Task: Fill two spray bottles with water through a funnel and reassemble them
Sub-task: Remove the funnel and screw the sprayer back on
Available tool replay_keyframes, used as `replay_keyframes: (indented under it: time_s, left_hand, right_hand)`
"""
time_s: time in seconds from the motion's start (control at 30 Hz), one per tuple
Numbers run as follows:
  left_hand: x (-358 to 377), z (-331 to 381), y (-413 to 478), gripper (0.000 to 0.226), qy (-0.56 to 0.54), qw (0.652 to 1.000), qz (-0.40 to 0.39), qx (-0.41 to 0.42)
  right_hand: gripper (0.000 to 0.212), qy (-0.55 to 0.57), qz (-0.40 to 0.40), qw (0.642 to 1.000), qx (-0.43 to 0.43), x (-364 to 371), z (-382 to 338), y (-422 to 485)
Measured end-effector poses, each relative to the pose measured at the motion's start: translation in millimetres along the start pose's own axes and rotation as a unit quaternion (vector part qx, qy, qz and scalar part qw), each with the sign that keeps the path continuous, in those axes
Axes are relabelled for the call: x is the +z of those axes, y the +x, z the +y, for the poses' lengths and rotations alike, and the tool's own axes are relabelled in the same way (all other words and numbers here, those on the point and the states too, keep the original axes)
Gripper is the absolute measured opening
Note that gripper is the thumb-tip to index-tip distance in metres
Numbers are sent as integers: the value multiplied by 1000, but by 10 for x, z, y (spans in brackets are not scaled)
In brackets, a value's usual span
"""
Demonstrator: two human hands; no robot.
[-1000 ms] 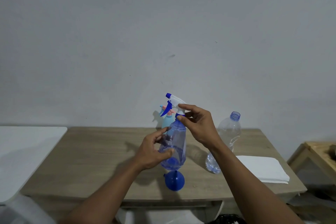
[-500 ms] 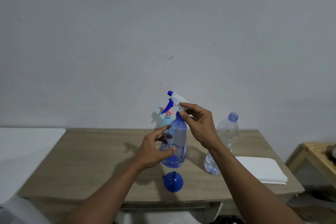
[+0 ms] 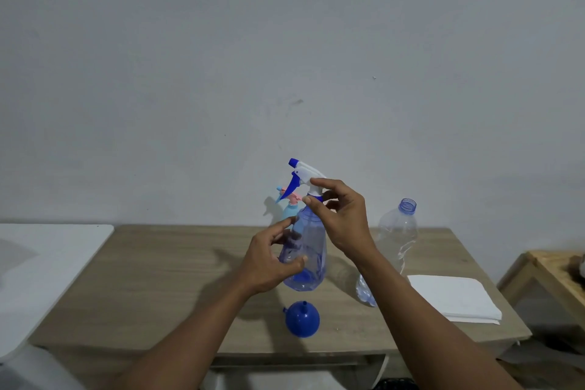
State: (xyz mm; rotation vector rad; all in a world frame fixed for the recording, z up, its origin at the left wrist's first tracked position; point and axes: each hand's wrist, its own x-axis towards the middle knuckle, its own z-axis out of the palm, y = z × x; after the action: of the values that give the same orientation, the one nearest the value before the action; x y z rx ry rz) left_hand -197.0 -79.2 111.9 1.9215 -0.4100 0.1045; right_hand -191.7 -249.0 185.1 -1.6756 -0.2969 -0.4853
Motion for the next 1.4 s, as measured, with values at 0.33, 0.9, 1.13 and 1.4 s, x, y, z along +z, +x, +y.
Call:
replay_keyframes:
  time_s: [0.33, 0.9, 1.13, 1.4]
  left_hand:
    - [-33, -15, 22, 82, 7, 1000, 7, -3]
    - [-52, -15, 65, 81, 8, 1000, 10, 8]
    - [-73, -43, 70, 83, 11, 1000, 17, 5]
    - [-77, -24, 76, 84, 8, 1000, 12, 3]
  right_hand:
    - [29, 12, 8, 1000, -11, 84, 33, 23]
    - [31, 14, 15, 1000, 1, 126, 55, 35]
    - [23, 70, 6, 998, 4, 91, 11, -5]
    - [26, 40, 5, 999, -8, 90, 75, 19]
